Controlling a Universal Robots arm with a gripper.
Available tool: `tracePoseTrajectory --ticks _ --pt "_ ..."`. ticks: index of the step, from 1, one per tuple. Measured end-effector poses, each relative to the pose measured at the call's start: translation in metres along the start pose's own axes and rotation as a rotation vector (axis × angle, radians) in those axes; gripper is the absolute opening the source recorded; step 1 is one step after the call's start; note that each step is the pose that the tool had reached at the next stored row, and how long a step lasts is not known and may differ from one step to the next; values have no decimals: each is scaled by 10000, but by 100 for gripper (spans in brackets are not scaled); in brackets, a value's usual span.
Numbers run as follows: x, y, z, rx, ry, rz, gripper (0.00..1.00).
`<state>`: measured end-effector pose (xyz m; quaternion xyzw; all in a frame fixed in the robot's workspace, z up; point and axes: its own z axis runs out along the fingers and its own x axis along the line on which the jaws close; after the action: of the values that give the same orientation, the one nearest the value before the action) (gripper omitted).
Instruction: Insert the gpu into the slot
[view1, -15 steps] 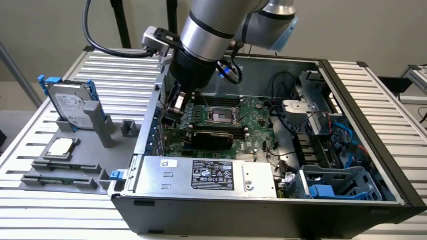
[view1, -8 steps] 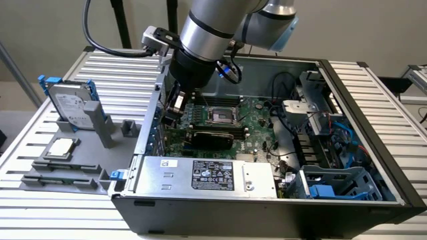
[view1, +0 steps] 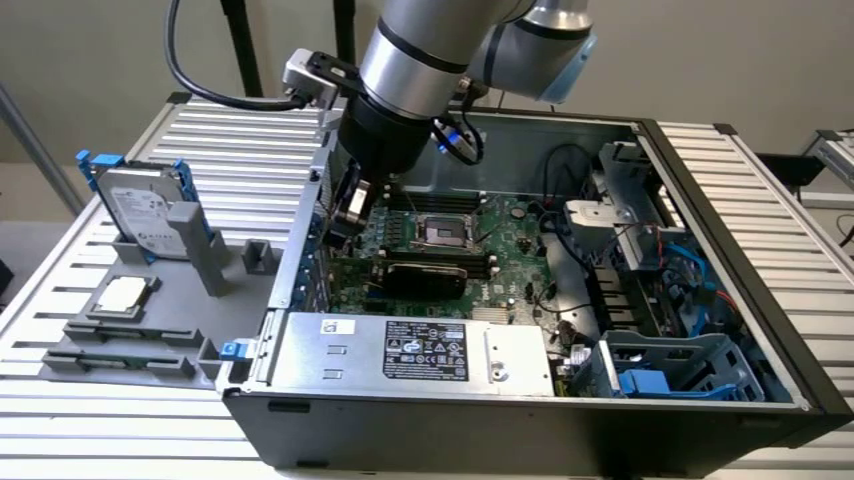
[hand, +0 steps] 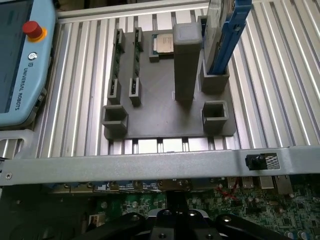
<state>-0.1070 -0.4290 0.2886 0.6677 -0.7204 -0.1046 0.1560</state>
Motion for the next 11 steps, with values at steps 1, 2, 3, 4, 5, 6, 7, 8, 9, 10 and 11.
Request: tracePoseTrajectory --ticks 1,2,3,4,5,6,7,8,9,10,11 --pt "-2 1 -3 0 1 1 11" --pt "-4 3 -4 0 3 3 11" --pt "-6 3 -5 0 3 3 11" --pt "-9 3 -5 1 4 4 11" --pt "-12 5 -4 0 4 6 11" --pt "-13 7 -3 1 5 6 11" --pt "-14 11 -2 1 7 7 11" --pt "-16 15 0 1 8 8 11" --pt "-18 19 1 1 11 9 11" --pt "-19 22 2 1 11 10 11" --pt "-21 24 2 0 13 11 11"
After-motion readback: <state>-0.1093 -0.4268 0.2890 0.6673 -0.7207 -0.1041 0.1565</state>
